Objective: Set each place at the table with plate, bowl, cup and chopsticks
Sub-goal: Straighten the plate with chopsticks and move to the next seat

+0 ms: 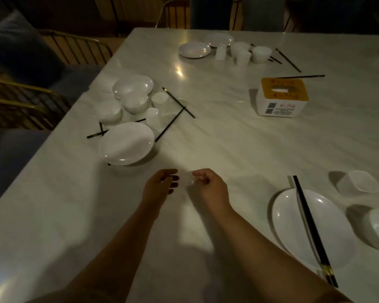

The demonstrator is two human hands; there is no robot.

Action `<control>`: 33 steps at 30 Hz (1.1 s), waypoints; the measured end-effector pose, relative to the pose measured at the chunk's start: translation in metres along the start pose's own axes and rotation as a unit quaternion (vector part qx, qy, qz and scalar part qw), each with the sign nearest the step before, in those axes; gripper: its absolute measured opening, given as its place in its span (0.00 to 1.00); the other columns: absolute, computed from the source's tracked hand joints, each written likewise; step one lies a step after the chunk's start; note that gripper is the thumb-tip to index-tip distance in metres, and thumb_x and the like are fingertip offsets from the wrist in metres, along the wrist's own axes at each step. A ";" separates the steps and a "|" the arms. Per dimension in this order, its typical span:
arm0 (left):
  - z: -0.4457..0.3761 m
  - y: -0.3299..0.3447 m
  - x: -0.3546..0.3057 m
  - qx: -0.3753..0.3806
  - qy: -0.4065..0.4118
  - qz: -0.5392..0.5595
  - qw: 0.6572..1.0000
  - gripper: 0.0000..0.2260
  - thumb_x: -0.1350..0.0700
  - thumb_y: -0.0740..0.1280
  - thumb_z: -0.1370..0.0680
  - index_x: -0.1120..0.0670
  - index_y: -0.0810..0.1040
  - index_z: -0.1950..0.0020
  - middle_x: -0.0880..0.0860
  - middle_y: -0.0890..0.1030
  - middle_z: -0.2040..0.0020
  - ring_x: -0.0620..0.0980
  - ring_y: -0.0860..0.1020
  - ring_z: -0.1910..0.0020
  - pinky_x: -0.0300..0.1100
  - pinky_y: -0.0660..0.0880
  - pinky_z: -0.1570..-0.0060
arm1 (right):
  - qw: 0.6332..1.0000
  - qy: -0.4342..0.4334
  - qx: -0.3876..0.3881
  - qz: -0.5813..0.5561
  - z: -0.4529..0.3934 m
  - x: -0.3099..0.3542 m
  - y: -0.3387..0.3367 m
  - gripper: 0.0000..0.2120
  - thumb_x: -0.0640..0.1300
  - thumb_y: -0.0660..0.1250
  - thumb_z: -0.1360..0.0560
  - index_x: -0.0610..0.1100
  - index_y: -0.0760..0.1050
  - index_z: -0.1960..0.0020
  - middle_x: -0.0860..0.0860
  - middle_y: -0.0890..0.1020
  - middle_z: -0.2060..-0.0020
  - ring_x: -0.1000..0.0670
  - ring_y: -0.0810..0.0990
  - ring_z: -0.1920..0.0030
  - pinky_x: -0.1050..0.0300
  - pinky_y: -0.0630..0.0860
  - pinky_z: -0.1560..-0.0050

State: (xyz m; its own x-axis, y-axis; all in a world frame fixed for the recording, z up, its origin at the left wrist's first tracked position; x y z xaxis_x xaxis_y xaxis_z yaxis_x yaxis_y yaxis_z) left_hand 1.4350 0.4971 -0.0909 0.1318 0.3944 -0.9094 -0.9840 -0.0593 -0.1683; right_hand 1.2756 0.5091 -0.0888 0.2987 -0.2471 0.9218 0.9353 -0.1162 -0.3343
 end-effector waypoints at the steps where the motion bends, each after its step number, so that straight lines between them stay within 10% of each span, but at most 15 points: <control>1: -0.001 -0.008 0.001 -0.010 -0.001 0.009 1.000 0.13 0.64 0.58 0.20 0.53 0.80 0.45 0.54 0.83 0.51 0.51 0.81 0.53 0.47 0.77 0.49 | 1.000 -0.003 0.006 0.002 -0.001 0.002 0.007 0.11 0.38 0.64 0.26 0.50 0.80 0.49 0.53 0.82 0.51 0.55 0.79 0.50 0.74 0.69 0.55; 17: -0.081 -0.201 0.003 0.019 0.020 0.021 0.999 0.12 0.63 0.60 0.22 0.52 0.81 0.48 0.53 0.83 0.53 0.48 0.81 0.57 0.43 0.76 0.52 | 0.997 0.054 -0.044 -0.034 -0.005 0.081 0.199 0.08 0.41 0.63 0.25 0.52 0.78 0.55 0.58 0.81 0.58 0.60 0.77 0.59 0.77 0.68 0.65; 33: -0.137 -0.288 0.005 0.074 -0.011 0.011 0.997 0.11 0.63 0.59 0.20 0.53 0.79 0.46 0.55 0.82 0.51 0.51 0.80 0.53 0.45 0.76 0.48 | 0.991 0.082 -0.104 -0.003 -0.021 0.105 0.291 0.09 0.39 0.61 0.23 0.51 0.78 0.52 0.57 0.79 0.56 0.55 0.77 0.51 0.61 0.73 0.44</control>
State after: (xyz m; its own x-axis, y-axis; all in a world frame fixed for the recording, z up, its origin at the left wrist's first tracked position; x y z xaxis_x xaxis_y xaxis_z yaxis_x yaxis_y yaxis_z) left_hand 1.7357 0.3905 -0.0987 0.1094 0.4150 -0.9032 -0.9937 0.0682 -0.0890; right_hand 1.5757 0.4292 -0.0932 0.2417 -0.3963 0.8857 0.8725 -0.3107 -0.3771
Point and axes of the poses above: each hand's wrist, its own z-axis away from the middle knuckle, its own y-axis out of the palm, x = y × z, the point moved 5 cm from there along -z, towards the middle knuckle
